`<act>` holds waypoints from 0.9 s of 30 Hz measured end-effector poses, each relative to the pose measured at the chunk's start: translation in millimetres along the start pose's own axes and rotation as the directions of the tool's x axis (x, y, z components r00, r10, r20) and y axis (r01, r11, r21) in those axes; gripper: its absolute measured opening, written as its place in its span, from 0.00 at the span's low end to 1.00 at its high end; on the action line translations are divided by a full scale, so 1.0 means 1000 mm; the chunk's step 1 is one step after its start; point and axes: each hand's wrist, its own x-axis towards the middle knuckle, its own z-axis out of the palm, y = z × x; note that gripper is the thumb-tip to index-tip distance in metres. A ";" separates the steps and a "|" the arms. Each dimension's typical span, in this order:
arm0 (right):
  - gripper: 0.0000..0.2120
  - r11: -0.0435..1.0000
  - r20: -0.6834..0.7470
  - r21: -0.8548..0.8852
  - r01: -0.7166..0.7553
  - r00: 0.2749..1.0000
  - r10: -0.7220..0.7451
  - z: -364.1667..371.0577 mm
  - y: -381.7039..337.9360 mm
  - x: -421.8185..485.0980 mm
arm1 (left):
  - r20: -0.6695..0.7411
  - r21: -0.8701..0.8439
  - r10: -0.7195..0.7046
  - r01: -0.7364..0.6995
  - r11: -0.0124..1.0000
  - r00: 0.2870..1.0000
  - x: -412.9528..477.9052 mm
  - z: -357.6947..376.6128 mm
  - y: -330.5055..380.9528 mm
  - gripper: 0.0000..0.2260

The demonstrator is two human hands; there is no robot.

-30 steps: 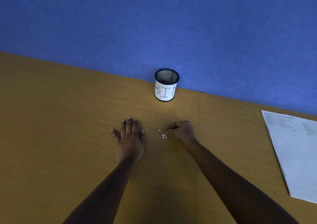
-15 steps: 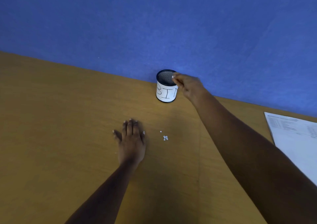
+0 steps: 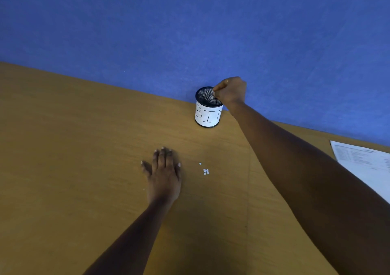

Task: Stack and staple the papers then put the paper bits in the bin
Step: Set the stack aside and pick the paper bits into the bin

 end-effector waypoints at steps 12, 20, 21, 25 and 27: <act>0.06 0.995 0.007 -0.026 0.093 0.996 -0.092 0.000 0.008 -0.002 | -0.020 -0.011 0.004 -0.004 1.000 1.000 0.000 0.002 -0.001 0.34; 0.09 0.895 0.276 -0.081 0.439 0.872 -0.403 0.014 0.041 -0.080 | -0.007 -0.004 0.000 0.000 1.000 1.000 0.000 0.001 0.000 0.35; 0.10 0.889 0.319 -0.084 0.451 0.857 -0.405 0.015 0.052 -0.092 | -0.003 0.000 0.000 0.000 1.000 1.000 0.000 0.001 0.000 0.36; 0.15 0.883 0.549 -0.152 0.444 0.781 -0.298 0.018 0.087 -0.121 | 0.002 -0.004 0.003 -0.003 1.000 1.000 0.000 0.000 0.000 0.36; 0.17 0.838 0.629 -0.198 0.508 0.722 -0.289 0.015 0.093 -0.130 | 0.002 -0.007 0.004 -0.004 1.000 1.000 0.000 -0.001 0.000 0.36</act>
